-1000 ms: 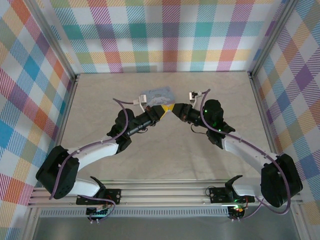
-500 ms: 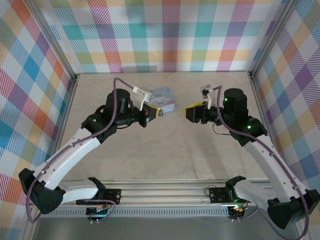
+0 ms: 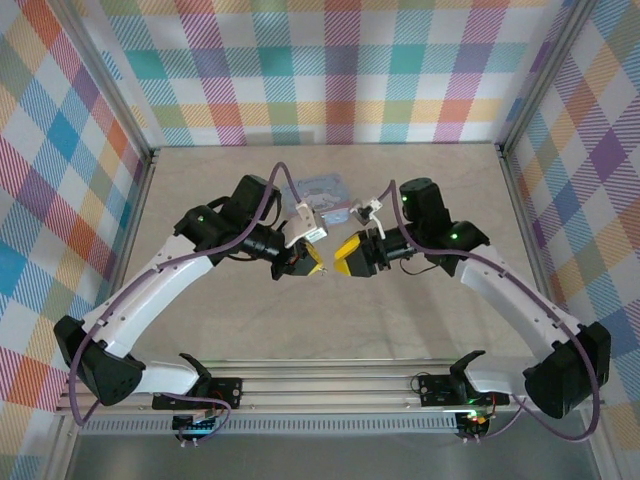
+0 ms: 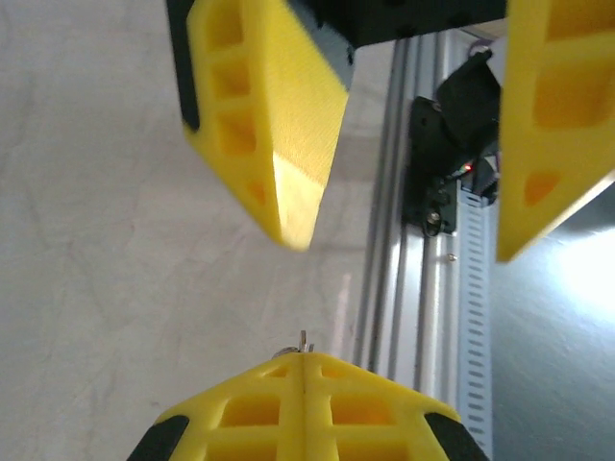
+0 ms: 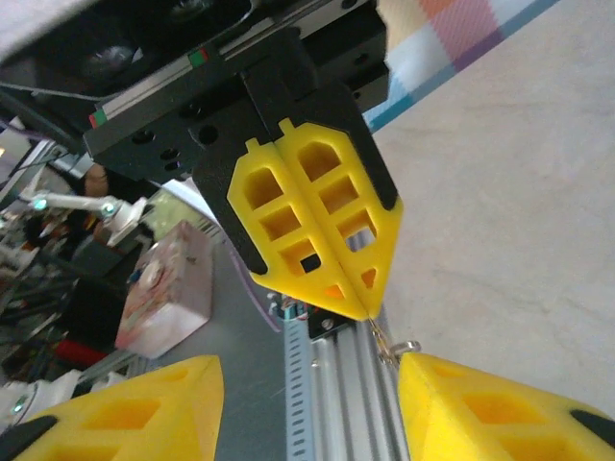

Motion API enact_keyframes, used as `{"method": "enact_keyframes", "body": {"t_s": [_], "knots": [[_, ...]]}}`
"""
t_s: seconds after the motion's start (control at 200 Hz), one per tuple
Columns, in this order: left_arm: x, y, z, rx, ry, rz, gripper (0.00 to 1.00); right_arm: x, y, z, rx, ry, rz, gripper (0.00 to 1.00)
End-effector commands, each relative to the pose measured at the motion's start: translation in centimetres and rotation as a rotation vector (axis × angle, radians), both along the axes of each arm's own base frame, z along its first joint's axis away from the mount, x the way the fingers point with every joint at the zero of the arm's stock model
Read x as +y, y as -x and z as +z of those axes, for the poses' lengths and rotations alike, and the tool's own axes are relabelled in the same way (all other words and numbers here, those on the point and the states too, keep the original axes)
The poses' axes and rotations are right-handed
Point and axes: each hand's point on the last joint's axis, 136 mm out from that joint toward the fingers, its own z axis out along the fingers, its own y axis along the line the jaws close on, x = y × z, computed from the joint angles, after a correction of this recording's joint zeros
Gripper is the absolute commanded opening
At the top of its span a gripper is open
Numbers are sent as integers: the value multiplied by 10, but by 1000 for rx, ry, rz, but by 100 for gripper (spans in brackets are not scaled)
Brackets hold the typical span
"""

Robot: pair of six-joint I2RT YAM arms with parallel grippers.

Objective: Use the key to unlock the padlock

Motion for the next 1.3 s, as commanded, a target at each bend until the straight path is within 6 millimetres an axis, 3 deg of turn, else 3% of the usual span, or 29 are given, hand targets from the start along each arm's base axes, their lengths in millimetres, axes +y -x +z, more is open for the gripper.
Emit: {"method": "enact_keyframes", "body": {"t_s": [0.0, 0.21, 0.41, 0.775, 0.92, 1.085, 1.28, 1.295], "knots": [[-3, 11, 11, 18, 39, -74, 0, 8, 14, 5, -13, -56, 113, 48], [-2, 9, 15, 47, 56, -91, 0, 11, 21, -6, 11, -48, 153, 47], [-3, 8, 18, 70, 73, -103, 0, 13, 22, -14, 14, -28, 156, 37], [-2, 10, 23, 91, 94, -117, 0, 16, 17, -28, 24, 15, 141, 38], [-3, 10, 22, 100, 92, -119, 0, 16, 16, -27, 23, 11, 141, 26], [-2, 7, 23, 90, 95, -108, 0, 17, 16, -26, 18, 5, 142, 4], [-1, -12, 25, 95, 102, 1, 0, 19, 7, -30, -3, 9, 78, 0], [-1, -15, 26, 96, 107, 17, 4, 19, 5, -31, -7, 14, 64, 0]]}}
